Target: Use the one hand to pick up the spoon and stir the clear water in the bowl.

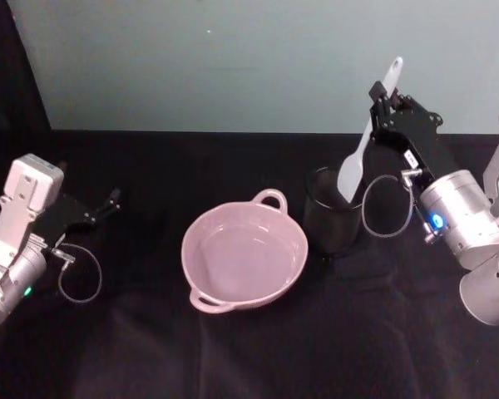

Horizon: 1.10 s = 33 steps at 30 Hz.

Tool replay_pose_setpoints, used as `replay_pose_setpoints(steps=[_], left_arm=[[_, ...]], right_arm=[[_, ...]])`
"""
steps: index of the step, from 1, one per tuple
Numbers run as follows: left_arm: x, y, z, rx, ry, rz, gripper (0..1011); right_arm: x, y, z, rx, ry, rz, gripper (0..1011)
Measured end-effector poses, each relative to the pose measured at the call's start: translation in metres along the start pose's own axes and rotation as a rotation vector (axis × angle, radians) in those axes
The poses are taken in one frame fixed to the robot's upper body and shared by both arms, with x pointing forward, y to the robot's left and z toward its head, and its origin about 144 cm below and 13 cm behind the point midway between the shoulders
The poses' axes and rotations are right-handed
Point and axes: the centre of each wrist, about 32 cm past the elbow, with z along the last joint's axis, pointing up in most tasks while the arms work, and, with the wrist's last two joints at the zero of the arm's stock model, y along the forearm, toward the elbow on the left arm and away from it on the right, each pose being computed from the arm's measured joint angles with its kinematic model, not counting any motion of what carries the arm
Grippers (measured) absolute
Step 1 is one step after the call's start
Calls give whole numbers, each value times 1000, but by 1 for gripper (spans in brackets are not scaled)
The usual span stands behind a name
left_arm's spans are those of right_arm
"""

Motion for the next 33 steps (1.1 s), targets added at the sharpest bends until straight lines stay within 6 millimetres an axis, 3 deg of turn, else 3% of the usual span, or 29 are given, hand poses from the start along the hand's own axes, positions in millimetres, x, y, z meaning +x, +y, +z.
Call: replay_pose_setpoints(steps=[33], left_arm=[[0, 0, 0, 0, 0, 0, 1011]], right_arm=[[-3, -19, -33, -35, 56, -28, 114]])
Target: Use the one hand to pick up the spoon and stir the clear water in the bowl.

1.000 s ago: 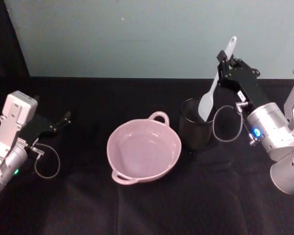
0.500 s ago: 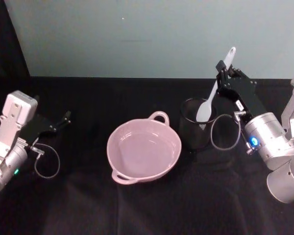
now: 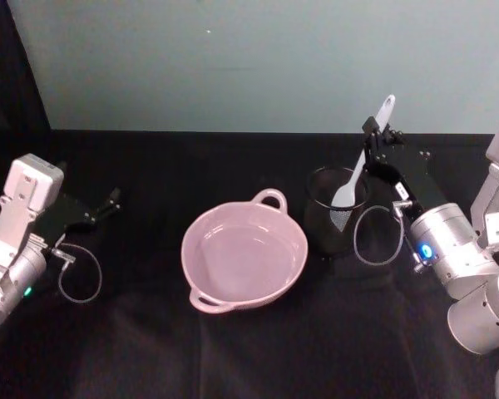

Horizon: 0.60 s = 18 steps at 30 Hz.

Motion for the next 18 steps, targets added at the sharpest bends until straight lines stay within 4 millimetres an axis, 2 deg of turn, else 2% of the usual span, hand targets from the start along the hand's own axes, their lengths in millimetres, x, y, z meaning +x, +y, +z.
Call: replay_pose_setpoints(steps=[18], left_arm=[[0, 0, 0, 0, 0, 0, 1011]], right_arm=[[3, -5, -11, -8, 6, -15, 114]])
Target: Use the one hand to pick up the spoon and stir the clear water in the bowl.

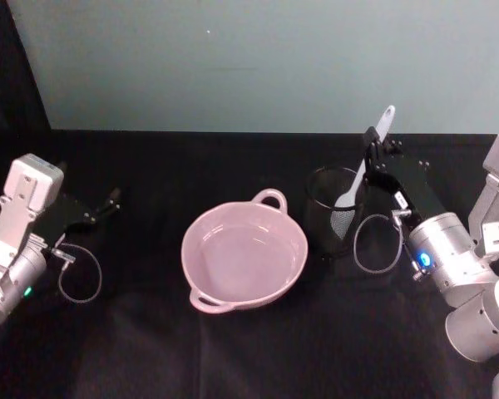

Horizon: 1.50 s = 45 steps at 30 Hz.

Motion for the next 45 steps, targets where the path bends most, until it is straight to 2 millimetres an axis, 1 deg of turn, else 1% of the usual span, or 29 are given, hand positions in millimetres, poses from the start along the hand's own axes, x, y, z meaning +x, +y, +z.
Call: replay_pose_setpoints(steps=[19, 30, 31, 33, 35, 37, 38, 39, 41, 43, 45], left_arm=[[0, 0, 0, 0, 0, 0, 1011], [0, 0, 0, 0, 0, 0, 1011], [0, 0, 0, 0, 0, 0, 1011], [0, 0, 0, 0, 0, 0, 1011], [0, 0, 0, 0, 0, 0, 1011], [0, 0, 0, 0, 0, 0, 1011], [0, 0, 0, 0, 0, 0, 1011], [0, 0, 0, 0, 0, 0, 1011], [0, 0, 0, 0, 0, 0, 1011], [0, 0, 0, 0, 0, 0, 1011], [0, 0, 0, 0, 0, 0, 1011]], right_arm=[[2, -4, -6, -18, 9, -17, 114], [2, -4, -6, -19, 8, -16, 127], [2, -4, -6, -19, 8, -16, 139], [2, -4, -6, -19, 8, -16, 211], [2, -4, -6, -19, 8, -16, 255], [2, -4, -6, -19, 8, -16, 355], [2, -4, -6, -19, 8, -15, 367], [2, -4, -6, -19, 8, -15, 413], [2, -4, -6, -19, 7, -15, 451], [2, -4, -6, -19, 7, -15, 538], [2, -4, -6, -19, 7, -15, 599]])
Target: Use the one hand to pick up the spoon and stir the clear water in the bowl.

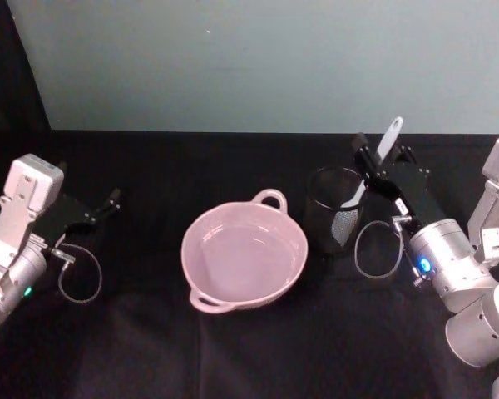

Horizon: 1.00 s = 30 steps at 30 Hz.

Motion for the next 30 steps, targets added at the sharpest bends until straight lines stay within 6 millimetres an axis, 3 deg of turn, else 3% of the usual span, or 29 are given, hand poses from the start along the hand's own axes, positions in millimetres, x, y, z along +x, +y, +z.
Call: replay_pose_setpoints(steps=[9, 14, 22, 30], left_arm=[[0, 0, 0, 0, 0, 0, 1011], [0, 0, 0, 0, 0, 0, 1011], [0, 0, 0, 0, 0, 0, 1011], [0, 0, 0, 0, 0, 0, 1011]], right_arm=[[0, 0, 0, 0, 0, 0, 885], [0, 0, 0, 0, 0, 0, 993], [0, 0, 1, -1, -4, 3, 1002], [-11, 1, 17, -30, -40, 23, 1003]])
